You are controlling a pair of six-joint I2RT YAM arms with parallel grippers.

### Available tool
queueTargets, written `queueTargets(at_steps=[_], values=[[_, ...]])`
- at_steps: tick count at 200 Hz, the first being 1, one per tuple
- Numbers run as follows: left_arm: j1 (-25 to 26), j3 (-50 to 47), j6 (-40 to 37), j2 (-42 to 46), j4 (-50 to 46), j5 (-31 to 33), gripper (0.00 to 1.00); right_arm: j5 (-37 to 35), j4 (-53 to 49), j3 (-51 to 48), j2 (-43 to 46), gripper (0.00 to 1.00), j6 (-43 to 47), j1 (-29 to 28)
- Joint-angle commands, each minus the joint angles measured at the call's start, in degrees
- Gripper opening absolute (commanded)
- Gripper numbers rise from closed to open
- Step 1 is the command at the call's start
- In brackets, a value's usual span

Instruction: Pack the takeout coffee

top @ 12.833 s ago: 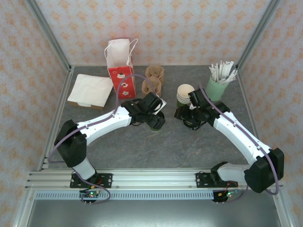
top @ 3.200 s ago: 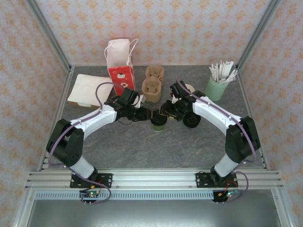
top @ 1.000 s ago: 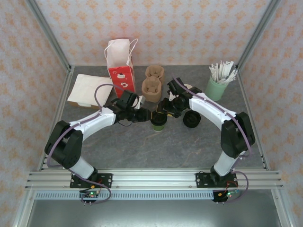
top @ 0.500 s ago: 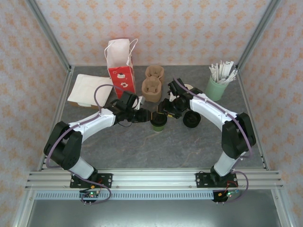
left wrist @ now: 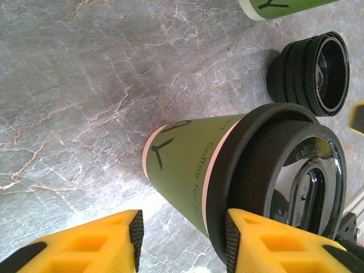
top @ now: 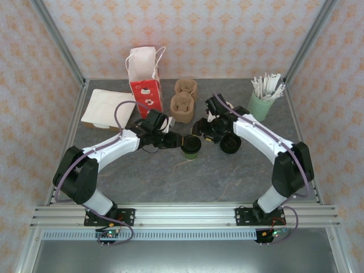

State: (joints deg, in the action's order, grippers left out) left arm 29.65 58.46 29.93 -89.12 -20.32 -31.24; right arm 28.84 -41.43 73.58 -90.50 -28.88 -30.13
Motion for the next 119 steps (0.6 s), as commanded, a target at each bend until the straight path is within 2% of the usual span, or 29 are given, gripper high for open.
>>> queueTargets(at_steps=[1, 36, 63, 96, 119], values=[[0.94, -0.85, -0.83, -1.80, -8.78, 3.56, 0.43, -0.26, -1.97, -3.01, 4.86, 0.57, -1.22, 0.53], [1.08, 0.10, -0.29, -1.75, -8.44, 3.07, 0.46, 1.41, -1.17, -10.09, 9.54, 0.55, -2.88, 0.53], [1.16, 0.58, 0.16, -1.58, -7.98, 2.42, 0.46, 4.79, 2.05, -13.67, 10.01, 0.54, -4.80, 0.55], [1.27, 0.96, 0.02, -1.51, -8.25, 2.50, 0.46, 6.05, 5.41, -13.85, 9.64, 0.55, -5.75, 0.53], [1.40, 1.18, 0.13, -1.66, -8.16, 2.42, 0.46, 4.41, 5.99, -12.25, 9.70, 0.56, -5.93, 0.51]])
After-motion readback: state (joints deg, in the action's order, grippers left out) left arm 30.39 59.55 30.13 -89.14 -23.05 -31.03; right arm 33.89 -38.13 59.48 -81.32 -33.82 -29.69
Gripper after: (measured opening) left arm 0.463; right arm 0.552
